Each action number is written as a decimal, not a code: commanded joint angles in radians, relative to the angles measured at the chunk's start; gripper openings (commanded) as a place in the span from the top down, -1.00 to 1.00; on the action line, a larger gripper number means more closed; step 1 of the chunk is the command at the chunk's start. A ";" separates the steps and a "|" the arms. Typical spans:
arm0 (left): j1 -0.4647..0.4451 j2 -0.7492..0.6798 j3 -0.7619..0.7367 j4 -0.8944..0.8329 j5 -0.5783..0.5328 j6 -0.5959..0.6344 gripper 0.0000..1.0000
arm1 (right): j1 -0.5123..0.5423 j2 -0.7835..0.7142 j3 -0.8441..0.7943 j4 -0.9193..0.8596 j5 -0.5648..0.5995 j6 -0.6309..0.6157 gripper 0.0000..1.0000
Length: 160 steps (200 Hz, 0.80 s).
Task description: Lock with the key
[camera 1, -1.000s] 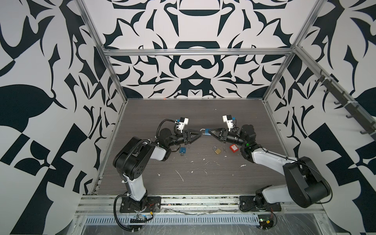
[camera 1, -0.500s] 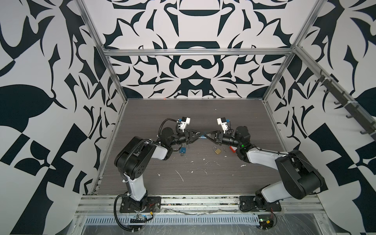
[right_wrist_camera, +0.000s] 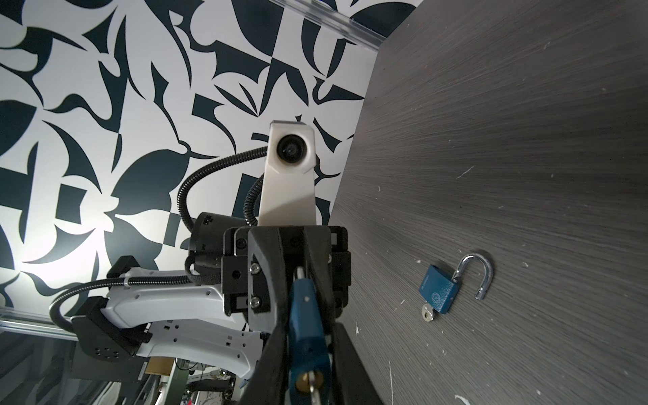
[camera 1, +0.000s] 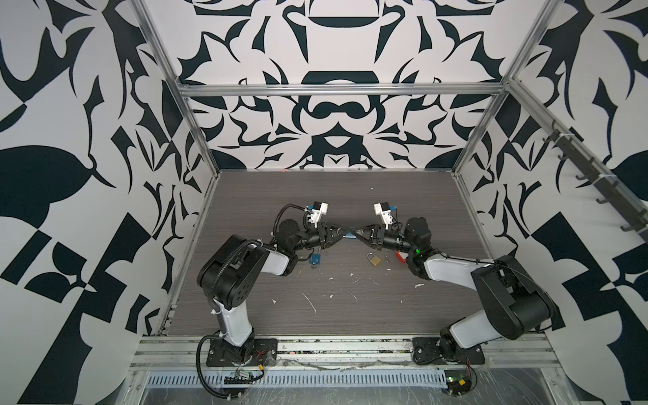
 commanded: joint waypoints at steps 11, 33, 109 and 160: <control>0.018 -0.026 0.001 0.054 0.036 -0.010 1.00 | -0.041 -0.090 -0.009 -0.049 0.013 -0.036 0.32; 0.018 -0.033 -0.001 0.055 0.043 -0.014 1.00 | -0.047 -0.157 0.004 -0.221 0.023 -0.143 0.29; 0.018 -0.034 0.010 0.055 0.052 -0.014 1.00 | -0.047 -0.261 0.037 -0.423 0.007 -0.267 0.37; 0.010 -0.035 0.008 0.055 0.051 -0.016 1.00 | -0.045 -0.250 0.050 -0.376 -0.012 -0.242 0.63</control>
